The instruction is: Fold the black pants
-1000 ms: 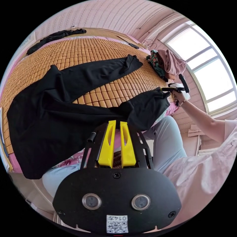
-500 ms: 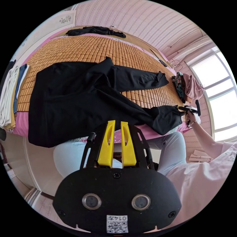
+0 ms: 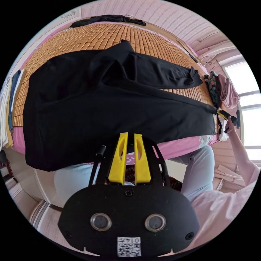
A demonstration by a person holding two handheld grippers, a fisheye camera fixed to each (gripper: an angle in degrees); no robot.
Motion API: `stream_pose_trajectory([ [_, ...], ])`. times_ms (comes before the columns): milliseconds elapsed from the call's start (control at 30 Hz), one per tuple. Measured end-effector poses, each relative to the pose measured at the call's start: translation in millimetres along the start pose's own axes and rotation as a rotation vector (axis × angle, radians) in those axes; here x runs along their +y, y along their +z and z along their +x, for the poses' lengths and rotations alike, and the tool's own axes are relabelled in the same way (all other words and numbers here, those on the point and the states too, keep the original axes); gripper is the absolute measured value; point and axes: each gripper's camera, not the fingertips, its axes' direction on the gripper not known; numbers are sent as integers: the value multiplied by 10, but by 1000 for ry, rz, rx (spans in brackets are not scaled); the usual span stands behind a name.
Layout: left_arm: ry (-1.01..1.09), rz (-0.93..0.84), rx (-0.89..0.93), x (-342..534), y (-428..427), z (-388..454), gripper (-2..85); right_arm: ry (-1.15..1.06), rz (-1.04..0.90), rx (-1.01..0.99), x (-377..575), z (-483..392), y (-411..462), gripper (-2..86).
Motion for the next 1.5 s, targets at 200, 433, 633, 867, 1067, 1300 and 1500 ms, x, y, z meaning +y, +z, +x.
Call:
stream_pose_trajectory([
  [200,-169,183,6,433,-737,-693,72,-13,-82,80,695,-216,148,128],
  [433,-579,321,20,1088,-1306,-2055,102,-3,-180,87,913,-576,281,10],
  [633,-715,385,62,1487,-1470,-2680,110,123,-279,86,777,-728,234,15],
  [867,-750,462,220,1806,-1337,-3151,113,-442,-166,284,174,-3262,70,65],
  [1067,-699,457,323,1879,-1340,-3439,98,-1117,-155,-48,428,-6609,371,75],
  [1300,-589,427,338,1811,-1415,-3464,24,-1467,-200,-3,1306,-9324,1088,93],
  [1500,-540,458,333,1922,-1510,-3447,-8,-1604,-243,240,1686,-9988,1472,0],
])
